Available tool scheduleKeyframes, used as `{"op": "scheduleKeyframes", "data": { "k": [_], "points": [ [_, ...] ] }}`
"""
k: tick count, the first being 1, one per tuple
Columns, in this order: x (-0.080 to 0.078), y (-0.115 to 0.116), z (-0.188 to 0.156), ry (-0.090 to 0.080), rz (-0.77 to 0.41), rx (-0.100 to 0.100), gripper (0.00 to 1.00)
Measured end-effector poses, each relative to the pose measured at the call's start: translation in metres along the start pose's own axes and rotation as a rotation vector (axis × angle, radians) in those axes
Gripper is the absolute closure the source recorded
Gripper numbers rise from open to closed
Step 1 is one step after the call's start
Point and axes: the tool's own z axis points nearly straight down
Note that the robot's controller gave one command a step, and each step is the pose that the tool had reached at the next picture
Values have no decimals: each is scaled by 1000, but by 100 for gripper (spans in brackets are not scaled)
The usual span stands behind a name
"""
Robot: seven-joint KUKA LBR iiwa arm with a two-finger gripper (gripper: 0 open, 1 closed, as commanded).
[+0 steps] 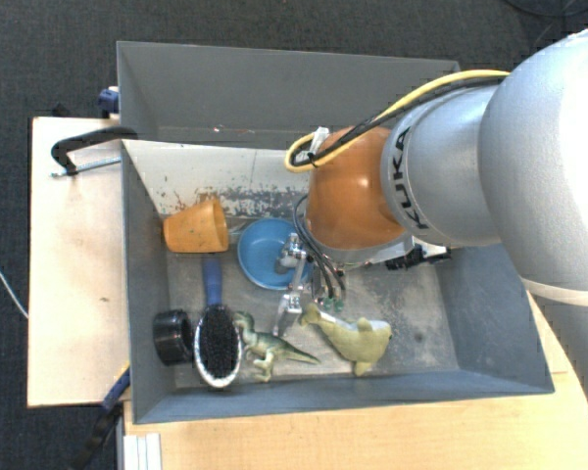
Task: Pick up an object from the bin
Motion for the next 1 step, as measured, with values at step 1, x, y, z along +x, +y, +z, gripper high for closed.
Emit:
{"op": "scheduleKeyframes", "data": {
  "k": [1],
  "points": [
    [-2,3,-5,-7,-4,-5,100]
  ]
}}
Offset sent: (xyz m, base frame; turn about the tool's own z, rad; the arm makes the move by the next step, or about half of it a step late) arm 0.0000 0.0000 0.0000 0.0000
